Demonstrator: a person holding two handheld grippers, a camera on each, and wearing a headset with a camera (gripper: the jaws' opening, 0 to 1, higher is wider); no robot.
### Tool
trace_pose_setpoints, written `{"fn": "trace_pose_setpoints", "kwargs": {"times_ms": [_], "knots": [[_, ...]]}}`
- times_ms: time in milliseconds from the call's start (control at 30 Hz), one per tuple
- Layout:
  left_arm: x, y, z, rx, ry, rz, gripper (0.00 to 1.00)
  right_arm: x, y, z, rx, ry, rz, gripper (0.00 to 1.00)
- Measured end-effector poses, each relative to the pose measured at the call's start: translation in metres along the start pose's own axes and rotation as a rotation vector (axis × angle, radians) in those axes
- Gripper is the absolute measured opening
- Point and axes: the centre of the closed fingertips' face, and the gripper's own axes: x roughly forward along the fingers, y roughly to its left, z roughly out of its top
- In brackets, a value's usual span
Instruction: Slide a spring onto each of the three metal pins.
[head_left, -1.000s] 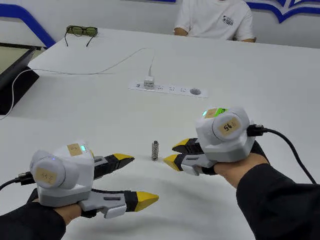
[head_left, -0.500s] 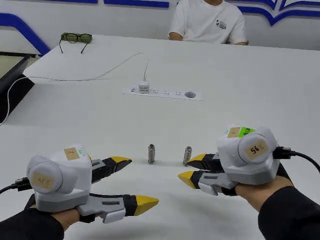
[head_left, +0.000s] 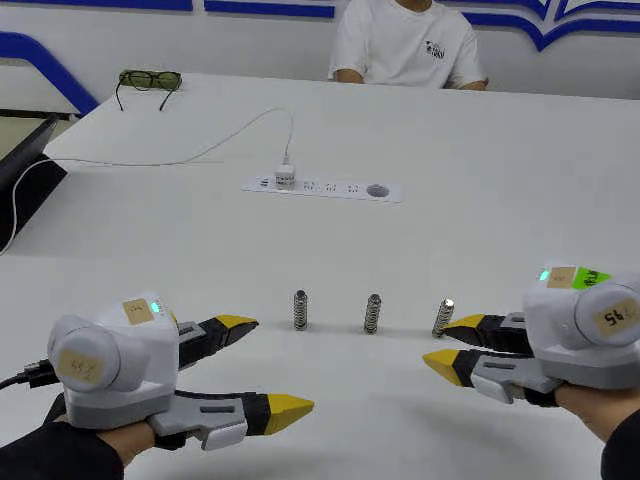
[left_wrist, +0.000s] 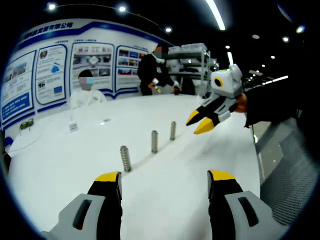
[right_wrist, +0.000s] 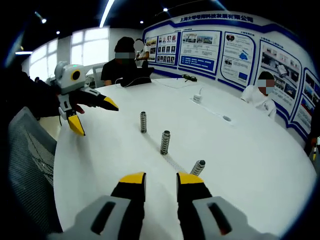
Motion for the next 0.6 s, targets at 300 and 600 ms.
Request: {"fn": "trace_pose_setpoints", "kwargs": {"times_ms": [300, 600], "knots": [[-0.001, 0.0, -0.002, -0.005, 0.003, 0.003, 0.71, -0.019, -0.023, -0.007, 0.016, -0.03, -0.04, 0.3], [-0.004, 0.003, -0.006, -0.017, 0.007, 0.009, 0.72, -0.033, -0.021, -0.018, 0.046, -0.053, -0.026, 0.43]]}}
